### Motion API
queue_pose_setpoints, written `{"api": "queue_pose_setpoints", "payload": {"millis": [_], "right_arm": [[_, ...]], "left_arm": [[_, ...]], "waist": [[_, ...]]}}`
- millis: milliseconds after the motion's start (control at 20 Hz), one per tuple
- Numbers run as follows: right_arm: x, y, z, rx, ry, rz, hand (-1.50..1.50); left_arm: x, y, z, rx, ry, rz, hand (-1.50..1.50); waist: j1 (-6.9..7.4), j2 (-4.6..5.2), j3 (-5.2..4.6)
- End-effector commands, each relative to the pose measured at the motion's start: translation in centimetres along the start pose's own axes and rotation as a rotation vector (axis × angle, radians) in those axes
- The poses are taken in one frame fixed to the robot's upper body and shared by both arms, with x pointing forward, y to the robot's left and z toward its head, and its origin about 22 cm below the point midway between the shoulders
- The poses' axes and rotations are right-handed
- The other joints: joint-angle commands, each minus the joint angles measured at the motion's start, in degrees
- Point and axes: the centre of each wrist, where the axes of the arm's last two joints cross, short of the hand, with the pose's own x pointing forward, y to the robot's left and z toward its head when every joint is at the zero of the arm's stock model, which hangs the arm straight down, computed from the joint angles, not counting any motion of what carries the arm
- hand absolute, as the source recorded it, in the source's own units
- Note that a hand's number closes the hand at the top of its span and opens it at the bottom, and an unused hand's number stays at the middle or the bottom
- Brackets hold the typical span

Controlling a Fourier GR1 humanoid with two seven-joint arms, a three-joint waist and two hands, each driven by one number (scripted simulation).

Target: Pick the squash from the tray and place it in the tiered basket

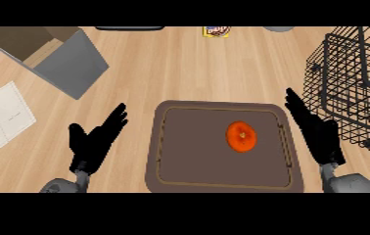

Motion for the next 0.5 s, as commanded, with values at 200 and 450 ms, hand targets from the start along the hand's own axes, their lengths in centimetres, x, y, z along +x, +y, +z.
{"api": "queue_pose_setpoints", "payload": {"millis": [200,450], "right_arm": [[-2.9,6.8,1.7,-0.343,-0.156,-0.712,1.5],[-1.8,6.2,2.6,-0.709,-0.446,-0.689,-1.5]], "left_arm": [[0.1,8.3,2.8,0.314,0.049,-0.11,0.0],[-0.3,10.7,4.5,0.373,0.084,-0.129,0.0]], "waist": [[-1.83,0.08,0.72],[-1.78,-0.05,0.08]]}}
